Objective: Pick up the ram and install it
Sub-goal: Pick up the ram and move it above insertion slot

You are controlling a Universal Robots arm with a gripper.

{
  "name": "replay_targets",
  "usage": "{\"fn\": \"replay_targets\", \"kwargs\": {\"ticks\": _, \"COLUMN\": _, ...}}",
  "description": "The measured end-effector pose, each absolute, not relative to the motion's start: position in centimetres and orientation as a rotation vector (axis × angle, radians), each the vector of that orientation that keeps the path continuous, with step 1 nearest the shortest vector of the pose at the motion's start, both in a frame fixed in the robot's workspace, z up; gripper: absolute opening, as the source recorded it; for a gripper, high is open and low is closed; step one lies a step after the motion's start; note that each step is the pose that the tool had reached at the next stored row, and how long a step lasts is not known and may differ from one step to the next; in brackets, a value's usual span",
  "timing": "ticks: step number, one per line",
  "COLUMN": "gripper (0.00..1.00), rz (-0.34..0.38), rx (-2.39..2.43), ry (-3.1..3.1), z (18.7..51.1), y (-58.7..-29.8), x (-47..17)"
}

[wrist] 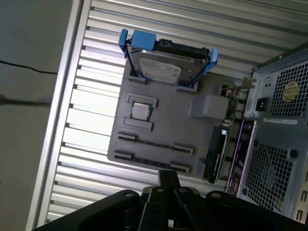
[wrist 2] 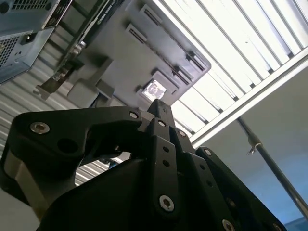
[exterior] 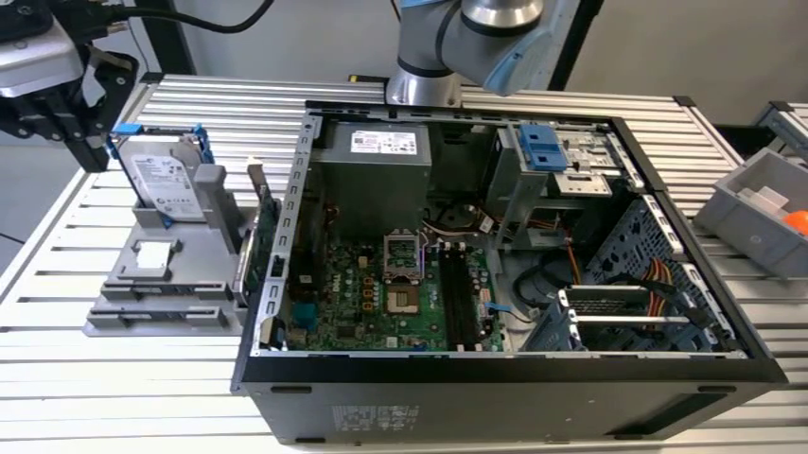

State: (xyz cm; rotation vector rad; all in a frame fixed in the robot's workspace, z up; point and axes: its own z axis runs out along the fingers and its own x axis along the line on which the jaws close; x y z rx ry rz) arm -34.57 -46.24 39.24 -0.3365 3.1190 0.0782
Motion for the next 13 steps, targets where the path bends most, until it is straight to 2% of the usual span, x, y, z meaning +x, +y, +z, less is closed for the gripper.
{"fn": "replay_targets", "kwargs": {"ticks": 13, "gripper": 0.0, "rz": 0.079, "rx": -0.663, "ry": 3.072, "z": 39.24, "y": -46.24, "x": -34.57}}
